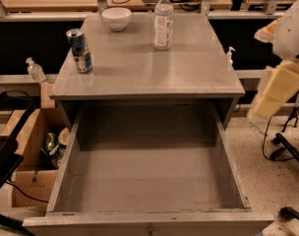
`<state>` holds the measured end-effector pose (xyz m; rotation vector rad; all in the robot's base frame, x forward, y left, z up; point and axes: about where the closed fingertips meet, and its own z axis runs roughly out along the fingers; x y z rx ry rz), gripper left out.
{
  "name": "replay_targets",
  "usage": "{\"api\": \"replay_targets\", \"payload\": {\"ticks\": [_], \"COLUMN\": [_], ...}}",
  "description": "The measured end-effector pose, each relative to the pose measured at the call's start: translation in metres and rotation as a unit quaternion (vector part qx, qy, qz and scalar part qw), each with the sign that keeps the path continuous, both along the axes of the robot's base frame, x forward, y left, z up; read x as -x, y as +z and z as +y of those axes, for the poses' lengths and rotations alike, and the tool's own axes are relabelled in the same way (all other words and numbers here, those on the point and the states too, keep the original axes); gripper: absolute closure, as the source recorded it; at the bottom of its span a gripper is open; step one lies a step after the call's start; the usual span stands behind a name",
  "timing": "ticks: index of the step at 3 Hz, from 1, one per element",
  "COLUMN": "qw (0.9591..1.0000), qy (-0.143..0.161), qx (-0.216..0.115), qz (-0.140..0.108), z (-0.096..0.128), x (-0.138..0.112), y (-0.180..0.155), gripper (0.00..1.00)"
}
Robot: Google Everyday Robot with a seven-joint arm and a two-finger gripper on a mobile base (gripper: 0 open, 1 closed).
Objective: Place blue plastic bottle into top drawer
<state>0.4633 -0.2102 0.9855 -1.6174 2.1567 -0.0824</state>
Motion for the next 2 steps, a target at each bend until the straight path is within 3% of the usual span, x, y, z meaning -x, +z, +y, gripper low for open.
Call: {"api": "replay_targets", "payload": {"ticks": [1,2], "qw": [0.9928,0.9714], "qy": [-0.010,-0.001], "qx": [-0.110,-0.219], "qz": [-0.045,-0.092], "z": [0.006,0.022], "x": [-0.051,-0.084], "y": [-0.008,-0.020], "gripper": [0.00,0.00]}}
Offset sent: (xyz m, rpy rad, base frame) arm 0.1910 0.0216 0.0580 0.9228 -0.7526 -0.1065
